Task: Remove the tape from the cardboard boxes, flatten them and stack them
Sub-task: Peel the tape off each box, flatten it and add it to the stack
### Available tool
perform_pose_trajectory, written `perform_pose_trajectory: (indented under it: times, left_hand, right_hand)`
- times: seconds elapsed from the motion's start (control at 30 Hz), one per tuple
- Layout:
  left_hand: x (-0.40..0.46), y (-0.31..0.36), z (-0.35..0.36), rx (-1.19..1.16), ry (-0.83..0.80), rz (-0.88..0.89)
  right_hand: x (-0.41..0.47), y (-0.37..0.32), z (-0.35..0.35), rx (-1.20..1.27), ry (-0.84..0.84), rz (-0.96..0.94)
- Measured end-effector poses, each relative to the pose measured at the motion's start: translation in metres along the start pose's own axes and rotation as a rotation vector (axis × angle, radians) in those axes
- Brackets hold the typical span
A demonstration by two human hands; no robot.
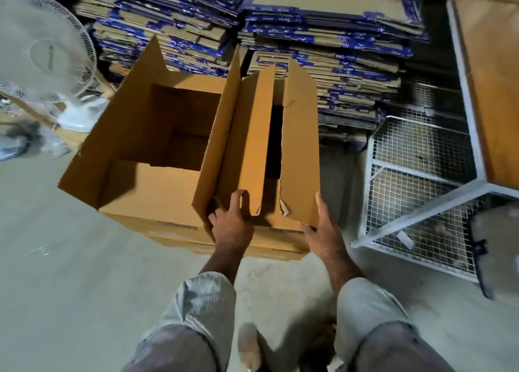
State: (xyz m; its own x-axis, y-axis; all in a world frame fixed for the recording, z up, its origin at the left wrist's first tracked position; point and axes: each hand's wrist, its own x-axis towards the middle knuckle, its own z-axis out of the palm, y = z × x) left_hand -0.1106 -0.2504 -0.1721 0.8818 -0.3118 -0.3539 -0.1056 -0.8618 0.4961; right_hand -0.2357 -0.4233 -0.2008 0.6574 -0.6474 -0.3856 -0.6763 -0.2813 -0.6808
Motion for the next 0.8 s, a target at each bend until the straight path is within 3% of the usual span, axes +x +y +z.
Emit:
perform_pose_trajectory:
  times: [0.37,0.57,0.8]
  left_hand:
    - [-0.005,-0.001,-0.001,-0.11,-0.053,0.052]
    - [-0.004,-0.023,0.008,-0.43,-0.108,0.059]
    - [0.005,-0.024,0.018,-0.418,-0.016,0.109]
  right_hand:
    - [-0.003,0.025,-0.017,0.223,-0.191,-0.127]
    - [0.004,0.035,-0.001,0.304,0.009,-0.155]
    - [0.003,0.029,-0.002,0.347,0.022,-0.119]
